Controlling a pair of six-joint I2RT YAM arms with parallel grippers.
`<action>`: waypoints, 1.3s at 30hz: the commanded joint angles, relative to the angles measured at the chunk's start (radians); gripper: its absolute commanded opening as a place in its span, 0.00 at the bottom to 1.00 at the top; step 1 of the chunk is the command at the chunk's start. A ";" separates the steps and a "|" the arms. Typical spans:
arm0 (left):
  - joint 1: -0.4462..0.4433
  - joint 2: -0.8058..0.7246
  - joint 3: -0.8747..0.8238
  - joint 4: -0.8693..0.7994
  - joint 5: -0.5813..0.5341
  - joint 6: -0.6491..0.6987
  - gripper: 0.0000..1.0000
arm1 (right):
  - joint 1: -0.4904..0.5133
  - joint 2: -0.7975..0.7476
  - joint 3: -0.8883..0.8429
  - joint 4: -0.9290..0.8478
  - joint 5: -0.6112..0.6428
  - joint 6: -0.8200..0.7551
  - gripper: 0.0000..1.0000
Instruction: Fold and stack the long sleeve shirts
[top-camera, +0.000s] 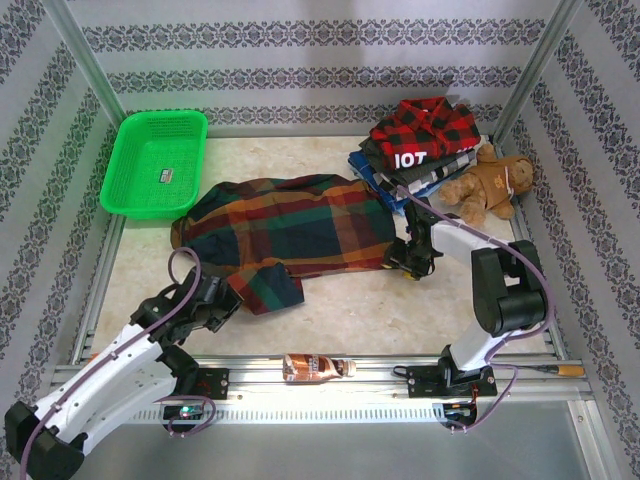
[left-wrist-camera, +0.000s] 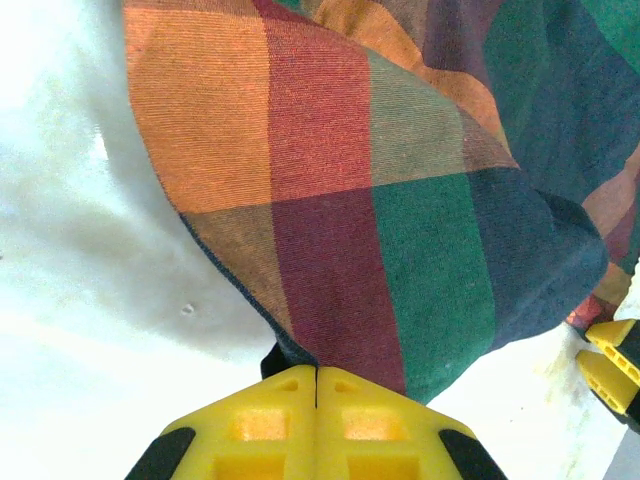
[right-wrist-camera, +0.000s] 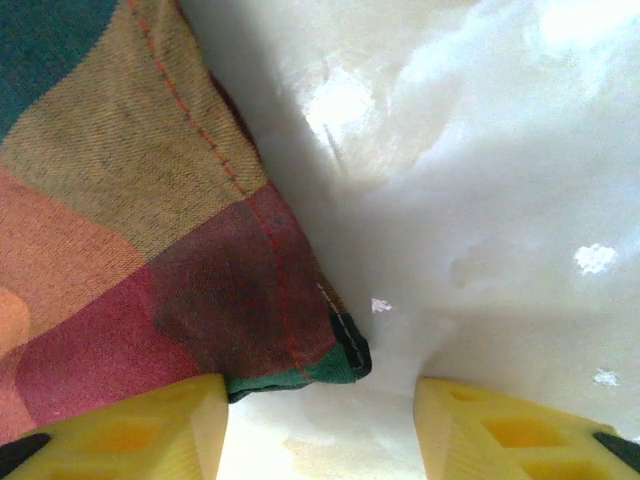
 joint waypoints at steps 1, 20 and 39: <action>-0.006 -0.016 0.086 -0.135 0.000 0.073 0.00 | -0.012 0.046 0.045 0.077 0.047 -0.002 0.48; -0.006 -0.065 0.262 -0.226 -0.022 0.111 0.00 | -0.032 -0.078 0.039 0.025 0.018 0.017 0.00; -0.006 -0.163 0.324 -0.269 -0.079 0.090 0.00 | -0.078 -0.154 0.038 -0.040 -0.047 -0.002 0.00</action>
